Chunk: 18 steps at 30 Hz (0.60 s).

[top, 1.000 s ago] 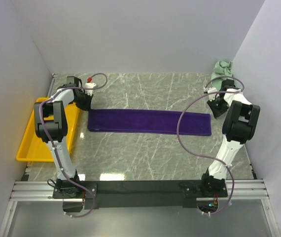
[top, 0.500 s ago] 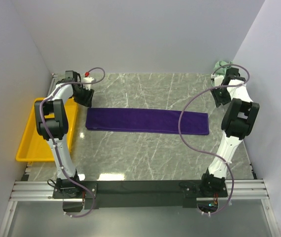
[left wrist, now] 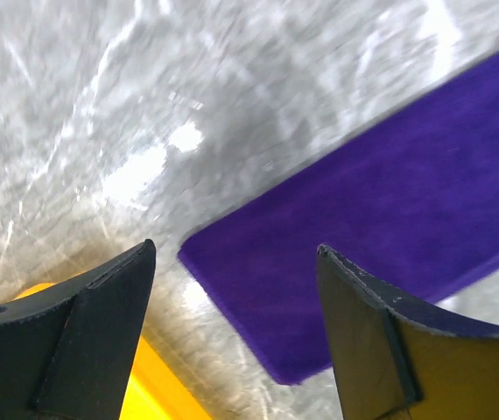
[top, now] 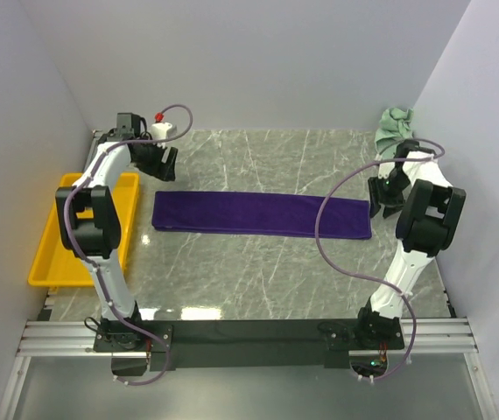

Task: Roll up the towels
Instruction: Fold the towel

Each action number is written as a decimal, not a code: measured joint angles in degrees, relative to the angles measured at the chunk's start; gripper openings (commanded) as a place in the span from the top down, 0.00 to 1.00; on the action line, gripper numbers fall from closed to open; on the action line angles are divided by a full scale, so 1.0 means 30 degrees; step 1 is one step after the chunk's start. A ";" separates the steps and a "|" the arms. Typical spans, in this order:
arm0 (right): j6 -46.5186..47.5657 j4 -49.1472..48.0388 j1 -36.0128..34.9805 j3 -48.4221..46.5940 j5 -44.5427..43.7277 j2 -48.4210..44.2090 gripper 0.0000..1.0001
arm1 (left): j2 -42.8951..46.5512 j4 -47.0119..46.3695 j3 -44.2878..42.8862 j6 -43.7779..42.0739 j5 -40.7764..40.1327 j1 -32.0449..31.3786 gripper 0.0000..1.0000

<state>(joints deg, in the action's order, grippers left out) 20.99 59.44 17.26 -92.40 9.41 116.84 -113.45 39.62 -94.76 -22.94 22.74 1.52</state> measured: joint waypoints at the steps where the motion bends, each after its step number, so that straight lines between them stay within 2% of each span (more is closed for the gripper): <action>1: -0.0255 -0.0022 0.0000 0.0372 0.0029 -0.0007 0.48 | 0.0211 0.0000 0.0000 0.0066 0.0102 -0.0095 0.20; 13: -0.2368 -0.1115 -0.1086 0.1829 -0.0138 0.0087 0.53 | 0.0736 0.0051 -0.0087 0.0612 0.0488 -0.0350 0.20; 18: -0.2769 -0.1355 -0.1909 0.1821 -0.0612 0.0612 0.61 | 0.0743 -0.0131 -0.0058 0.0874 0.0415 -0.0357 0.21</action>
<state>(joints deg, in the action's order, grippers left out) 12.69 55.37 11.53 -86.94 7.57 118.67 -111.22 39.22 -94.94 -20.32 23.99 0.45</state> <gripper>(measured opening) 0.424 0.794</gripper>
